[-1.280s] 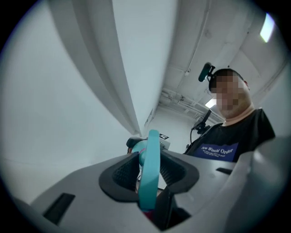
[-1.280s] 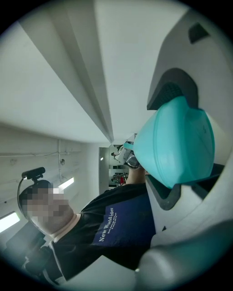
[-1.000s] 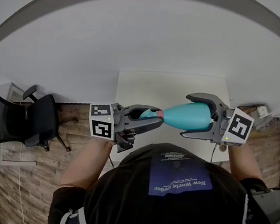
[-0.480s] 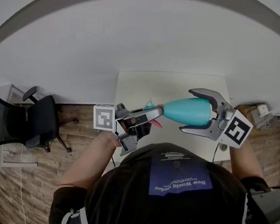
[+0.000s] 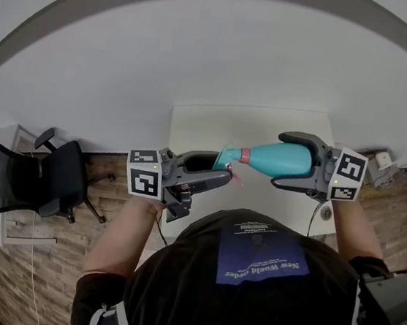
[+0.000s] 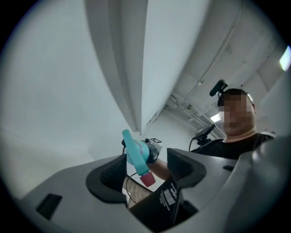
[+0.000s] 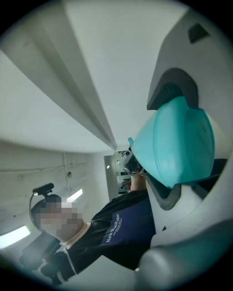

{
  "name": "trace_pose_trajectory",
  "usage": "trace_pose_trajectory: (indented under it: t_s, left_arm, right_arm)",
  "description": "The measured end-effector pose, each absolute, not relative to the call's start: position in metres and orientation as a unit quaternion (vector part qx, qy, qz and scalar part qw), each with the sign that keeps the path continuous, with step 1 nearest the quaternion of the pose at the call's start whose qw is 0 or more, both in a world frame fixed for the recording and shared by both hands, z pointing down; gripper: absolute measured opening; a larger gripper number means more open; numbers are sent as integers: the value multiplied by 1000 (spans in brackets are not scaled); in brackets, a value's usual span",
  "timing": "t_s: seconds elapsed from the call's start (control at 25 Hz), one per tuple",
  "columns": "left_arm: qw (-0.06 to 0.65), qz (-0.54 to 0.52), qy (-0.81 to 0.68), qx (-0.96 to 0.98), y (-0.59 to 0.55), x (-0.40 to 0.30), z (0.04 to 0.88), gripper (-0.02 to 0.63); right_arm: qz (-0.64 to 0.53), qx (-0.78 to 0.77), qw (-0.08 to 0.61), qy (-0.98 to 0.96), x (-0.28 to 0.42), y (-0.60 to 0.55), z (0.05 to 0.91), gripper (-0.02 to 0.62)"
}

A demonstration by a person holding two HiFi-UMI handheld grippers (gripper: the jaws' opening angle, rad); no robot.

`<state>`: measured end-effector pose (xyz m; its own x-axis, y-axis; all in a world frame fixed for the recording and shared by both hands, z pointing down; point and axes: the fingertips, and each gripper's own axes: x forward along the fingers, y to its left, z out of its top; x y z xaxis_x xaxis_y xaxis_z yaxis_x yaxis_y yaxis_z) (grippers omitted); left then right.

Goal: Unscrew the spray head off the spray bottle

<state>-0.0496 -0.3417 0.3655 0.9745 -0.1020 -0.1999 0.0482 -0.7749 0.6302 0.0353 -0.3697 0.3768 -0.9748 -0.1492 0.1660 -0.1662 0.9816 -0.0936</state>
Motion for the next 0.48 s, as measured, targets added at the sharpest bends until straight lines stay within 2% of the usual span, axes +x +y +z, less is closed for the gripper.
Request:
trace_pose_trajectory:
  t_s: [0.12, 0.2, 0.4, 0.48]
  left_arm:
    - [262, -74, -10, 962, -328, -57, 370, 328]
    - [177, -20, -25, 984, -322, -63, 377, 345]
    - [-154, 171, -126, 965, -338, -81, 410, 345]
    - [-273, 216, -150, 925, -345, -84, 415, 345]
  right_arm:
    - [95, 77, 68, -990, 41, -372, 384, 446]
    - [120, 72, 61, -988, 45, -374, 384, 446]
    - [182, 46, 47, -981, 46, -376, 380, 446]
    - [207, 31, 43, -977, 45, -376, 380, 446]
